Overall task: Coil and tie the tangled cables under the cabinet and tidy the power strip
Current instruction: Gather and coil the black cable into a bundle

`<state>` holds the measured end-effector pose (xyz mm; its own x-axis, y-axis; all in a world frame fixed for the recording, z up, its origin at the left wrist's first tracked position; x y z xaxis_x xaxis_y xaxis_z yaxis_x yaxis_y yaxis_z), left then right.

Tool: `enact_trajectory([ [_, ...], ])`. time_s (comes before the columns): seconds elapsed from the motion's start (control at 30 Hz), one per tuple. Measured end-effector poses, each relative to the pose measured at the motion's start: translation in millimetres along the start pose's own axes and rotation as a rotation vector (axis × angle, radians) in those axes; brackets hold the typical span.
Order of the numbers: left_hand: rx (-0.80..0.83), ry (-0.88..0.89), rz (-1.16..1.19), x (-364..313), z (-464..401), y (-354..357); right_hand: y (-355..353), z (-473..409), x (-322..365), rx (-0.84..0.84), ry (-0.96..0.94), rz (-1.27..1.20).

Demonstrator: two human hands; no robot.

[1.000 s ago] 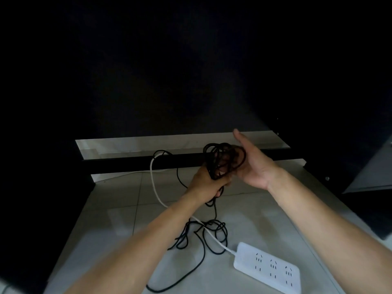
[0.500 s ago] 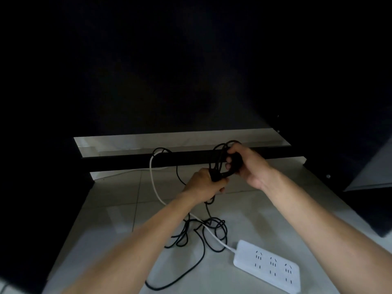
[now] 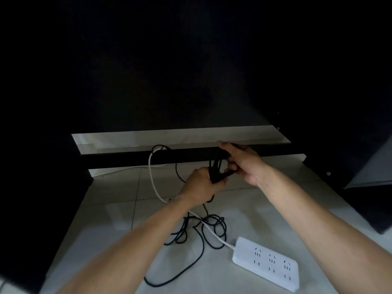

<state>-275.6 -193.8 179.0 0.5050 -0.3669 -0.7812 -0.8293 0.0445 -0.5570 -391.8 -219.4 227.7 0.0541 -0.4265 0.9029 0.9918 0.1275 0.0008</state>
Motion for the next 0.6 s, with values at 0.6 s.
enact_trajectory([
  [0.6, -0.003, -0.072, 0.148, 6, -1, -2, 5, 1, 8, 0.199, -0.107, 0.093],
])
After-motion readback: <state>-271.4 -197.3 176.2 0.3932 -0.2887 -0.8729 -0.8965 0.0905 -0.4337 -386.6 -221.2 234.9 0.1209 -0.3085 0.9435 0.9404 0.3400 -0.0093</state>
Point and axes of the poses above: each hand's wrist, its own z-axis away from the middle knuckle, its own y-axis out of the palm, x = y × z, the point moved 8 cm from there along -z, towards the middle knuckle, and after that the axes turned 13 degrees about y, right-handed, at the moved point
